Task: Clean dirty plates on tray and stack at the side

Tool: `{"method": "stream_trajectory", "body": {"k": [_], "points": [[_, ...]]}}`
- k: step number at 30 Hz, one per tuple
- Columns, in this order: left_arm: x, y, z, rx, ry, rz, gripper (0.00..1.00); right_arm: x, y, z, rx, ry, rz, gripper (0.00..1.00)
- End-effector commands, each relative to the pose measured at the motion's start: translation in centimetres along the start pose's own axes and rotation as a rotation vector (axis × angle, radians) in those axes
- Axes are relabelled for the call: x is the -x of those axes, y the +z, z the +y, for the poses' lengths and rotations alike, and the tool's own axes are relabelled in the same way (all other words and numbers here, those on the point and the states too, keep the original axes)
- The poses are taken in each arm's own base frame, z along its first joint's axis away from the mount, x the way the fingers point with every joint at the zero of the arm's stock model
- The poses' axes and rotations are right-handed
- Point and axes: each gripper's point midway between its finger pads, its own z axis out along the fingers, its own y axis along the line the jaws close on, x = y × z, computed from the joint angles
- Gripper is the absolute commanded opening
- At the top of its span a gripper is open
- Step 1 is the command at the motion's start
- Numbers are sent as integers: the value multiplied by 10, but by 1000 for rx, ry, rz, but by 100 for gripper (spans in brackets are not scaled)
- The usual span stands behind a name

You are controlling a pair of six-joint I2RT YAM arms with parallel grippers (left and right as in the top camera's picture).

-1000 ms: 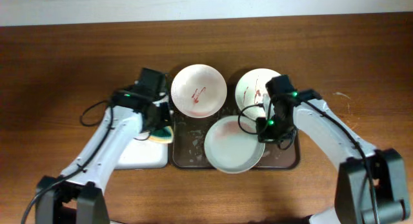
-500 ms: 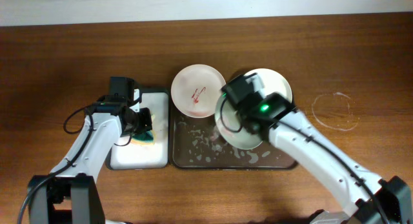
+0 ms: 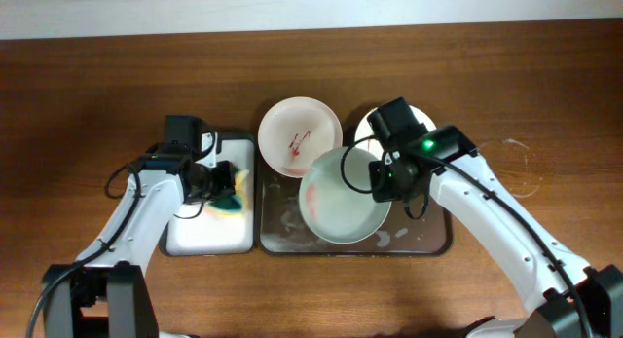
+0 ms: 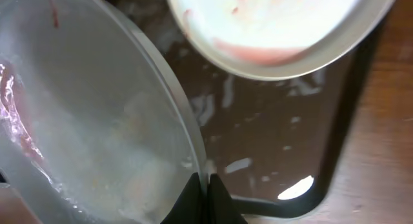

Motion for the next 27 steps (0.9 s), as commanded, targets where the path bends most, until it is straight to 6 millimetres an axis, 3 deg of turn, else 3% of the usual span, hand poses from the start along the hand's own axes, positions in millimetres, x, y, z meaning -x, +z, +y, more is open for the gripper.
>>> {"method": "stream_trajectory", "body": {"k": [1, 8, 16, 27], "points": [[-5, -4, -54, -204, 119, 2, 0, -28, 30, 6, 55, 21, 120, 4], [-43, 1, -129, -290, 303, 66, 0, -52, 77, -2, 46, 23, 142, 4], [-66, 15, -189, -309, 198, 74, 0, -52, 83, -2, 51, 22, 127, 4], [-73, 64, -201, -347, 133, 142, 0, -52, 83, -2, 51, 22, 128, 4]]}}
